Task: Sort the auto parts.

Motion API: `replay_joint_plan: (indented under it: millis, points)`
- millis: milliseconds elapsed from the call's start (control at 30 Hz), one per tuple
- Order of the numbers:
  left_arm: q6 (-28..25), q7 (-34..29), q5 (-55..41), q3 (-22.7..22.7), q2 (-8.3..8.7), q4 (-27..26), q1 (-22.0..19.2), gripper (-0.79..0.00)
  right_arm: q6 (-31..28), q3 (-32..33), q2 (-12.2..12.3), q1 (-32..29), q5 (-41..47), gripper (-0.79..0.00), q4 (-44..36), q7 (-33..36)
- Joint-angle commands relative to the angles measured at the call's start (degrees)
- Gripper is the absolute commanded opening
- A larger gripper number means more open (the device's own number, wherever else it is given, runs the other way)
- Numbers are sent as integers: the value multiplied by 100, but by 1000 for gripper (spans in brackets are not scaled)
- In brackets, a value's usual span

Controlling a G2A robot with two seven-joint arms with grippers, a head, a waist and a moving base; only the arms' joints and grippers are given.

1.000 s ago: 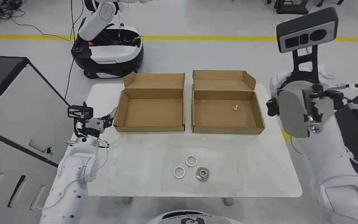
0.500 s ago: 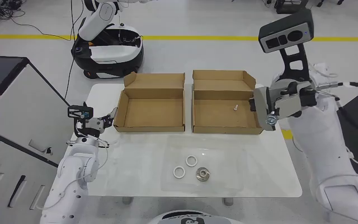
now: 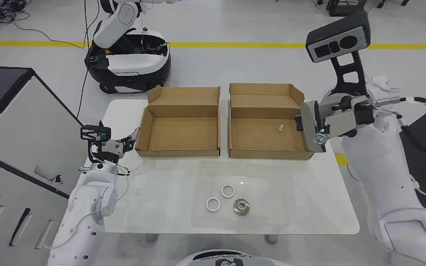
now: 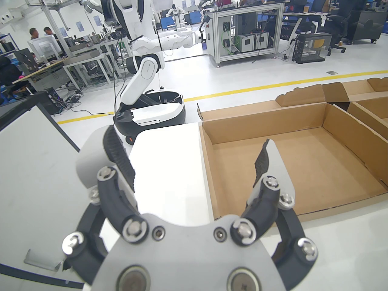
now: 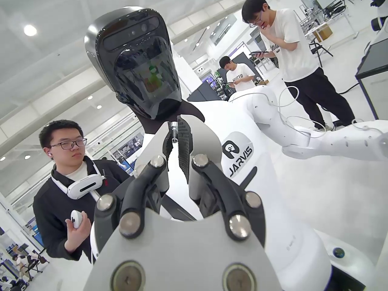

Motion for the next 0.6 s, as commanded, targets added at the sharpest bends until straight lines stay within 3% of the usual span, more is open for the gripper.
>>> replay_joint_plan:
  millis: [0, 167, 367, 567]
  points:
    - [0, 0, 0, 0, 0, 0, 0, 0, 0, 0, 0, 0, 0, -785, 0, 0]
    - [0, 0, 0, 0, 0, 0, 0, 0, 536, 379, 94, -296, -772, -785, 9, -571]
    - [0, 0, 0, 0, 0, 0, 0, 0, 1332, 1221, 277, -597, -1647, -785, 11, -534]
    - [0, 0, 0, 0, 0, 0, 0, 0, 2710, 1971, 555, -580, -3557, -785, 40, -335]
